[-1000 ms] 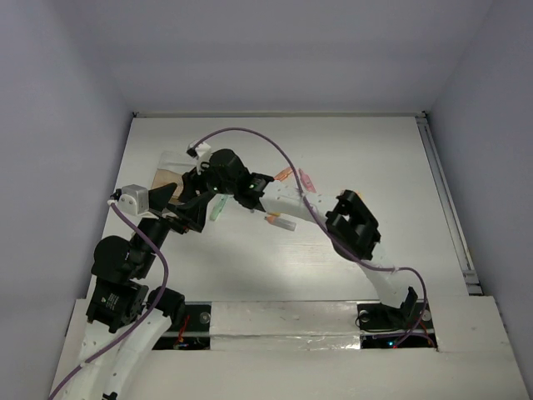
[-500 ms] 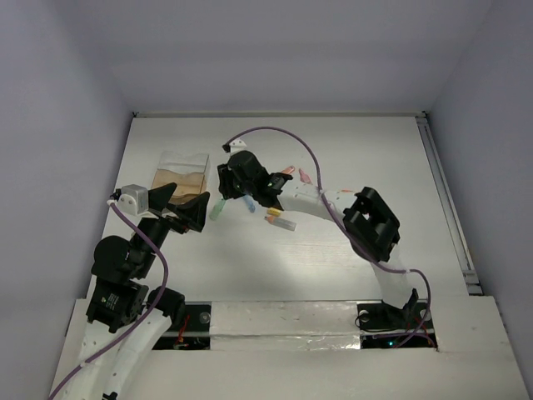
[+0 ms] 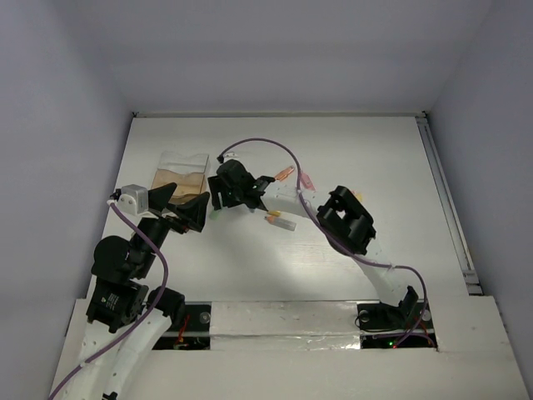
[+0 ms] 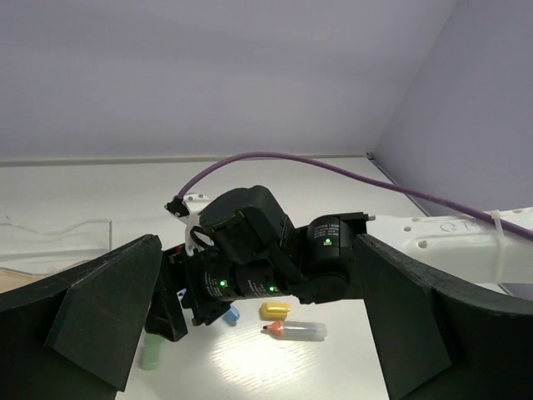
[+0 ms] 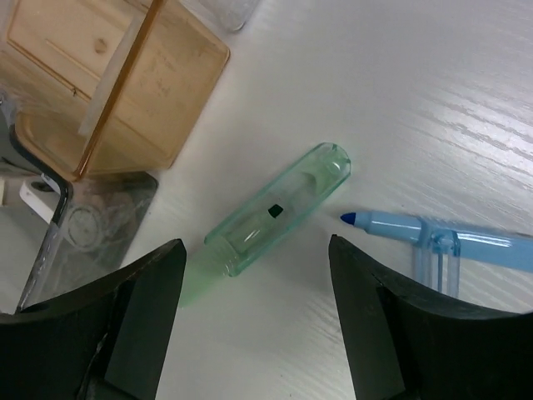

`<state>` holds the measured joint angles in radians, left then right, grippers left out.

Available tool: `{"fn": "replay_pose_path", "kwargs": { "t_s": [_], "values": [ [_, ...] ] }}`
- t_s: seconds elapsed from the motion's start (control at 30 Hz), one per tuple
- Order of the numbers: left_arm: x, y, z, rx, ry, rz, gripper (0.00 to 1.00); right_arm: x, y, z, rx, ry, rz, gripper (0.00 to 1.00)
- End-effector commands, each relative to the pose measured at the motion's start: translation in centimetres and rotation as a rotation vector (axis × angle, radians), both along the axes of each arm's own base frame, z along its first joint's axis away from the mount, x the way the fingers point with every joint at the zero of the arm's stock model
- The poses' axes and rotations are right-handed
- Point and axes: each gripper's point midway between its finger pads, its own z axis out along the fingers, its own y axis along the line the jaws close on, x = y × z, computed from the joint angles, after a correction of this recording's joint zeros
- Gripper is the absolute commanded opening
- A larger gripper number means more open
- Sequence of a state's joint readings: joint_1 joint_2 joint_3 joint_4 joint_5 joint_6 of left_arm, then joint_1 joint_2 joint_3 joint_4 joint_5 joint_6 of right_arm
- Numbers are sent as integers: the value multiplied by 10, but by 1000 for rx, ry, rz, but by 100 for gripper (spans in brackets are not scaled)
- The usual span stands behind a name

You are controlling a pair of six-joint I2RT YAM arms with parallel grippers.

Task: Sort the stationery into containers
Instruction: Pick up the pen from the center of the board.

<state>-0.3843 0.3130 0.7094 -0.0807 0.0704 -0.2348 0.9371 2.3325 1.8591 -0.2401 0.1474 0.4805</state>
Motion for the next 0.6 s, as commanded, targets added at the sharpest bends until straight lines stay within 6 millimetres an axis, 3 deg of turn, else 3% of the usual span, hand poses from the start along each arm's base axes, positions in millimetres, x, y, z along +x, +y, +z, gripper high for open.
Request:
{"fn": "replay_pose_path", "kwargs": {
  "t_s": [0.0,0.23,0.33,0.57],
  "values": [
    [-2,1,13,-22,-41,1,99,1,8,-8,2,20,-10,76],
    [-3,1,13,-22,-41,-1,99,8,4,-27,-78,15,-16,76],
    [-3,1,14,-24,-42,-2,99,2,7,-34,-121,-2,6,75],
    [-3,1,14,-24,-43,-2,99,-6,0,-49,-261,-52,45,64]
  ]
}}
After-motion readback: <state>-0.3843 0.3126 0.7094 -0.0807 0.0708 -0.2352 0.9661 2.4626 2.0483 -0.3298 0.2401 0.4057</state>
